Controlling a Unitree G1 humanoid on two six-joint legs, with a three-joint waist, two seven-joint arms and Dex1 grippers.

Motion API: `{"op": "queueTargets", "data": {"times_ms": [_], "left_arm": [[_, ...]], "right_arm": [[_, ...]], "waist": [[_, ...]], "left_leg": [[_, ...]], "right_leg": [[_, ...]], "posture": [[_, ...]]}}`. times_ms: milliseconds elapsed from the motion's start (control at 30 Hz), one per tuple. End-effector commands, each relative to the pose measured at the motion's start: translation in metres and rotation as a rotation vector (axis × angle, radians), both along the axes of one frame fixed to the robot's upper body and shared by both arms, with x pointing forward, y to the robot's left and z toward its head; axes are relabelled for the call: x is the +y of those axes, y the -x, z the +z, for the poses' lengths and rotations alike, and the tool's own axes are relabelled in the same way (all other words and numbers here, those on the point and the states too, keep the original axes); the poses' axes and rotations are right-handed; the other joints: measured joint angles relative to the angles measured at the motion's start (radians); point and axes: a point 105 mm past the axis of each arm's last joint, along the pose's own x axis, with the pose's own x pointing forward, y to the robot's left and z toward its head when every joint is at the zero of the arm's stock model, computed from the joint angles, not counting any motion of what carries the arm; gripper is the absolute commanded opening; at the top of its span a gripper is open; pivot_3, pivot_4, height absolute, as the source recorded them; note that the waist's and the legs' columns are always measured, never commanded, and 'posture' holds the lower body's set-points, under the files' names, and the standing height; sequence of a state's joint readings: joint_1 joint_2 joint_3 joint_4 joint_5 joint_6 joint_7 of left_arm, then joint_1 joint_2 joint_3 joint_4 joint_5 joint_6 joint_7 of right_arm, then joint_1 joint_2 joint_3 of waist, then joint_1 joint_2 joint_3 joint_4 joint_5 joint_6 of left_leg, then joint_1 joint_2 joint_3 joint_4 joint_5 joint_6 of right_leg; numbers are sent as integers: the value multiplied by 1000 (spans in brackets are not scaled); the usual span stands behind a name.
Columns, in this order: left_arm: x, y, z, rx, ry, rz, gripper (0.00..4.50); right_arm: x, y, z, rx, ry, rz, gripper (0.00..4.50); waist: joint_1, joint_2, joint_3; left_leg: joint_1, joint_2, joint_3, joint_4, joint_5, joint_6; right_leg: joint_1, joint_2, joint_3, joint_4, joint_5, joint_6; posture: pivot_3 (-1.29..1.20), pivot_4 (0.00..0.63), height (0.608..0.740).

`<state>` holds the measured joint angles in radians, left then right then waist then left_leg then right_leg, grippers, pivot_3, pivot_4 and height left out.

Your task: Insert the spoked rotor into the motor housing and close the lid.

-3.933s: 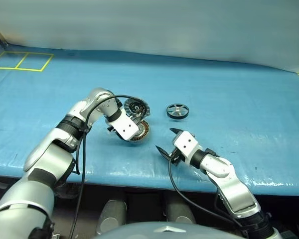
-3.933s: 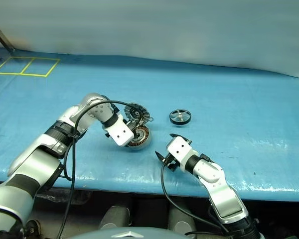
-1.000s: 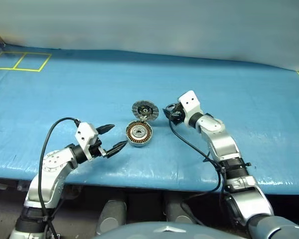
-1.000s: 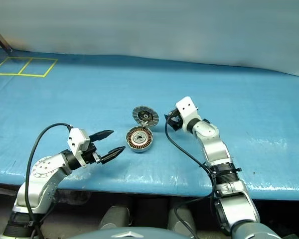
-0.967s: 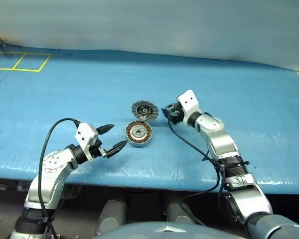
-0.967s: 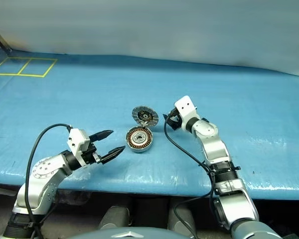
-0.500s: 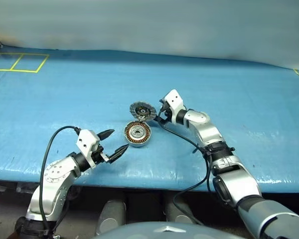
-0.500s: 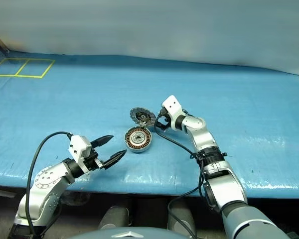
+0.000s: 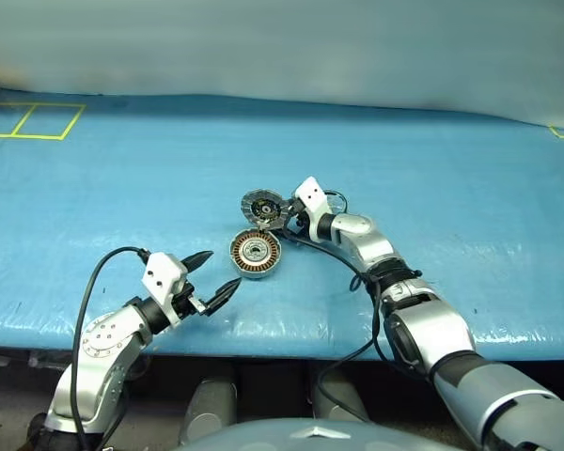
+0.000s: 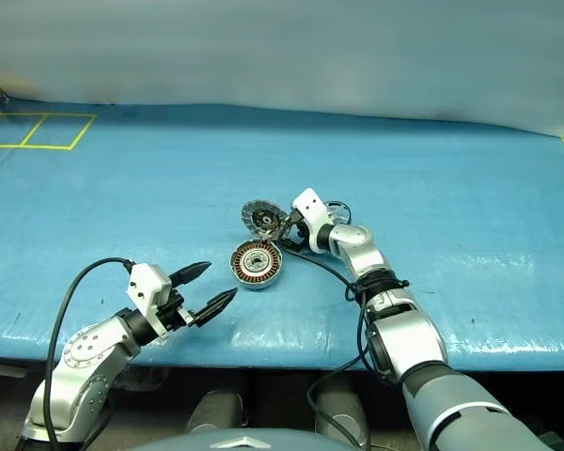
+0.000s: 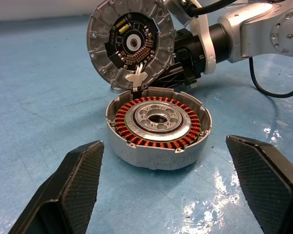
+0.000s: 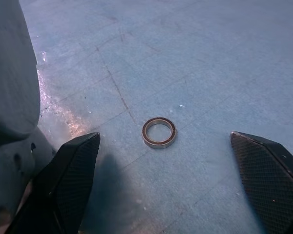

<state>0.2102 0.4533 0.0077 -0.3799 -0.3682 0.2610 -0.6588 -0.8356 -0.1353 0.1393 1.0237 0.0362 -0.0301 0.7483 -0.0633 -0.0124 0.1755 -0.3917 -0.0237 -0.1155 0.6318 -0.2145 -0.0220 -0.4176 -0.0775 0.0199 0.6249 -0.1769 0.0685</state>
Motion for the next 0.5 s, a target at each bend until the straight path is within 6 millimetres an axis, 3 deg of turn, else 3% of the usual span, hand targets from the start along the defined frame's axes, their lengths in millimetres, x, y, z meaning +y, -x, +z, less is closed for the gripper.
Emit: {"op": "queueTargets", "data": {"times_ms": [33, 333, 500], "left_arm": [[-3, 1, 10, -35, 5, -6, 4357], [-4, 2, 8, -27, -1, -4, 4357], [-3, 2, 9, -32, -5, 5, 4384]], "right_arm": [[8, -5, 12, -39, -22, 8, 4500], [13, -9, 4, -23, -1, -45, 4500], [8, -10, -3, -39, 59, -78, 3239]], "waist": [[-1, 0, 0], [-4, 0, 0], [-5, 0, 0]], "left_leg": [[0, 0, 0, 0, 0, 0], [1, 1, 0, -1, 0, 0], [2, 1, 0, -1, 0, 0]], "right_leg": [[0, 0, 0, 0, 0, 0], [0, 0, 0, 0, 0, -1], [1, 1, 0, 0, -1, -1]], "posture": [[0, 150, 740], [0, 150, 740], [0, 150, 740]]}}
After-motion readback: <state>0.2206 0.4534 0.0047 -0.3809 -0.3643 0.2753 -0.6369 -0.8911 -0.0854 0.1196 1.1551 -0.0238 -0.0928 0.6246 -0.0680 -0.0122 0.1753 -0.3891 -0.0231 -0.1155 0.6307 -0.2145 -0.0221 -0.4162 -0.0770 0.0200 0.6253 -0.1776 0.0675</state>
